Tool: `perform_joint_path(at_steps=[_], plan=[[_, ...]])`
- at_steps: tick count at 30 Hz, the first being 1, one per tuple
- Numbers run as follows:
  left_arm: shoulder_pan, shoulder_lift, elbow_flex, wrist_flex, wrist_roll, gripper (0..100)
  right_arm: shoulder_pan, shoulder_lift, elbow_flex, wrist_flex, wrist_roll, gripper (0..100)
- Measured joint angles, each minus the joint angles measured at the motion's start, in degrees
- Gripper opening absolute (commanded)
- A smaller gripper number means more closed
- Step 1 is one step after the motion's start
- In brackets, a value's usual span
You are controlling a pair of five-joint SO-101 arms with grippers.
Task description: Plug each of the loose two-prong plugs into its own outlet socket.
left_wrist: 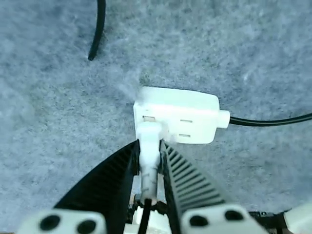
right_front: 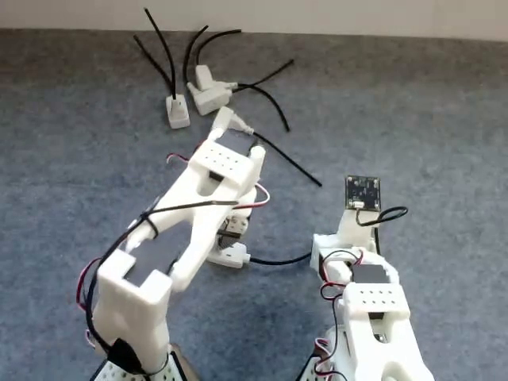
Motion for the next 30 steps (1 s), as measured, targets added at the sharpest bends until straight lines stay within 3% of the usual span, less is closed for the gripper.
perform_joint_path(at_steps=[5,16,26,30], plan=[[-1.2,-6.6,9.8,-7.1,0.3,1,0.0,0.0,0.0,0.0,0.0,0.8],[-6.2,-7.2,11.1,-8.4,4.0,1,0.0,0.0,0.0,0.0,0.0,0.8],[-6.2,2.2,-0.8,0.5,4.0,1,0.0,0.0,0.0,0.0,0.0,0.8],[-2.7,5.2,-5.3,2.9,4.6,1,1.1,0.0,0.0,0.0,0.0,0.8]])
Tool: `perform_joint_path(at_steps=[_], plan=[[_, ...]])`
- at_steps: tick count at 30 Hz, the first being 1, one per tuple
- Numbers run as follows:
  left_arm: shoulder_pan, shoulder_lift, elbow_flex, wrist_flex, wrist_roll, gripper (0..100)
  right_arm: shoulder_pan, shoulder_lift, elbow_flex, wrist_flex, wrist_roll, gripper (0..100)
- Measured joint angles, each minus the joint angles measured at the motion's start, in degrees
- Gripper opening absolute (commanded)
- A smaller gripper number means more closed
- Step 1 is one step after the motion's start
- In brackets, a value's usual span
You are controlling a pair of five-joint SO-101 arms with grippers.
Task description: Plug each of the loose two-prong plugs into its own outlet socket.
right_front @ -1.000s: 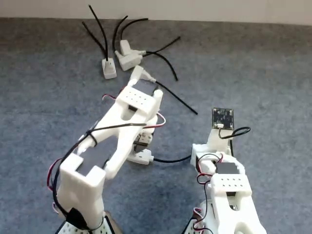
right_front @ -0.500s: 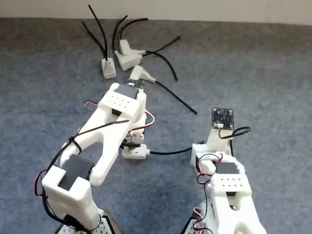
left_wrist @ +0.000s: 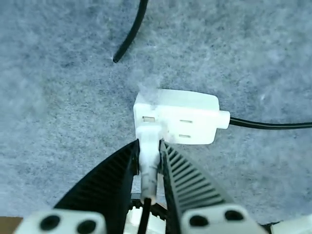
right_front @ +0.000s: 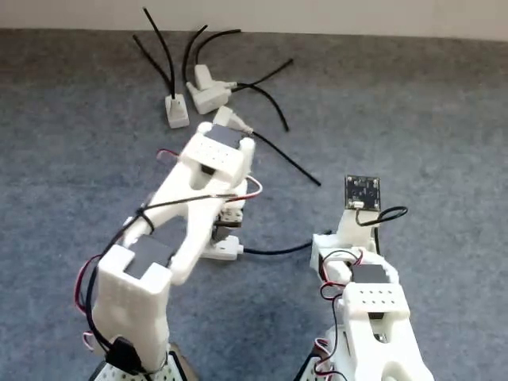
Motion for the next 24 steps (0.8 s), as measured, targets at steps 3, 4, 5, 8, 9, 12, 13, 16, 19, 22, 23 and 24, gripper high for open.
perform_joint_path(at_steps=[3,4,5,8,9,12,13,16,19,22,23,24], plan=[[1.9,0.4,-1.9,0.3,2.7,1,3.9,0.0,0.0,0.0,0.0,0.8],[2.9,0.4,-2.7,0.4,3.6,1,5.5,0.0,0.0,0.0,0.0,0.8],[3.8,0.5,-3.4,0.5,4.3,1,7.1,0.0,0.0,0.0,0.0,0.8],[7.0,0.3,-4.5,0.9,6.2,1,10.5,0.0,0.0,0.0,-0.2,0.8],[8.0,-0.3,-4.5,0.9,6.8,1,10.9,0.0,0.0,0.0,-0.2,0.8],[10.8,-2.6,-4.5,0.9,8.6,1,12.0,0.0,0.0,0.0,-0.2,0.8],[11.8,-3.6,-4.5,0.8,9.3,1,12.1,0.0,0.0,0.0,-0.2,0.8],[15.0,-6.6,-4.6,0.6,10.9,1,12.0,0.0,0.0,0.0,-0.2,0.8],[16.8,-8.4,-4.6,0.6,11.7,1,12.0,0.0,0.0,0.0,-0.2,0.8],[16.1,-8.7,-4.0,0.5,11.8,1,12.0,0.0,0.0,0.0,-0.2,0.8],[15.3,-8.5,-3.7,0.4,11.8,1,12.0,0.0,0.0,0.0,-0.2,0.8],[14.3,-8.4,-3.3,0.4,11.9,1,12.0,0.0,0.0,0.0,-0.2,0.8]])
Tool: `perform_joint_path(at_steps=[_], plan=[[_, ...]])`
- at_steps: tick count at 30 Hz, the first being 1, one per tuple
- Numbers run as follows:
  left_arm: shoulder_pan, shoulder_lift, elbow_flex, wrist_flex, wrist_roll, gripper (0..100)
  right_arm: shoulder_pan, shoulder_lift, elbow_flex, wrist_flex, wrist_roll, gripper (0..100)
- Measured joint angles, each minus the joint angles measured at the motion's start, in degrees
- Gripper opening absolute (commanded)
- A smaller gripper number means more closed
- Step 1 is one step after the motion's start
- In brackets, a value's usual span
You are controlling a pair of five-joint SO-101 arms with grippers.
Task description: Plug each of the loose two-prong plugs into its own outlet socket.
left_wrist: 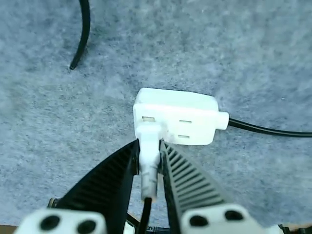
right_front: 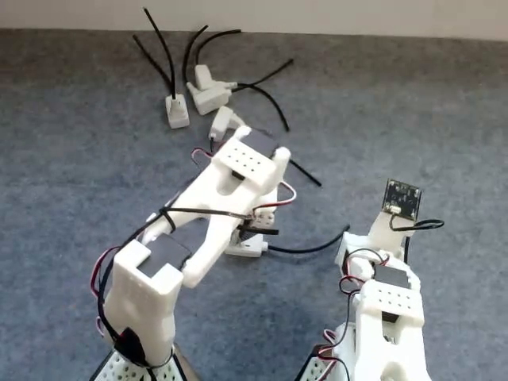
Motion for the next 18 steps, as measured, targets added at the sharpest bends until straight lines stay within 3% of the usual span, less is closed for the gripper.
perform_joint_path(at_steps=[9,14,18], plan=[[-8.2,-3.5,8.4,-5.0,0.7,1,0.0,0.0,0.0,0.0,0.0,0.8],[-8.8,-8.8,18.3,-14.2,8.4,1,0.0,0.0,0.0,0.0,0.0,0.8],[-9.3,-9.6,20.6,-17.2,11.5,1,0.0,0.0,0.0,0.0,0.0,0.8]])
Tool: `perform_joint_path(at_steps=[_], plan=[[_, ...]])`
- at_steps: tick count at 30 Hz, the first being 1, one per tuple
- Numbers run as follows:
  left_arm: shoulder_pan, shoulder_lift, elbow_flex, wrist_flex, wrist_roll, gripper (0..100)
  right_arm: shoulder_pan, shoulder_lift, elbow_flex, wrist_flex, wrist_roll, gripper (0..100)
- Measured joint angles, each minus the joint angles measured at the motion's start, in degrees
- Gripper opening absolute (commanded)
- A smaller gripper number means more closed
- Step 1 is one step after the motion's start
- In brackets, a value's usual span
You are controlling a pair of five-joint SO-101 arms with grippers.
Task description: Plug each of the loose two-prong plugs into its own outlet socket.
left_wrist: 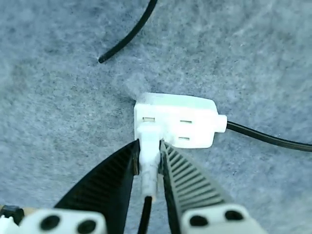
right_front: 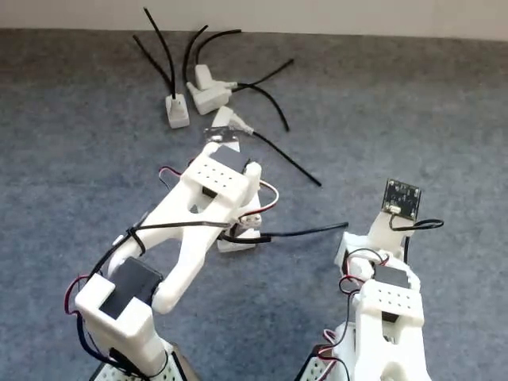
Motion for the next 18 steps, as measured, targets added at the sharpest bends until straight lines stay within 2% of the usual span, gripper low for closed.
perform_joint_path(at_steps=[7,15,18], plan=[[-1.1,6.6,-5.6,1.0,0.7,1,0.0,0.0,0.0,0.0,0.0,0.8],[-1.4,25.1,-30.4,19.6,0.7,1,0.0,0.0,0.0,0.0,0.0,0.8],[-1.4,28.7,-35.5,22.6,-0.8,1,0.0,0.0,0.0,0.0,0.0,0.8]])
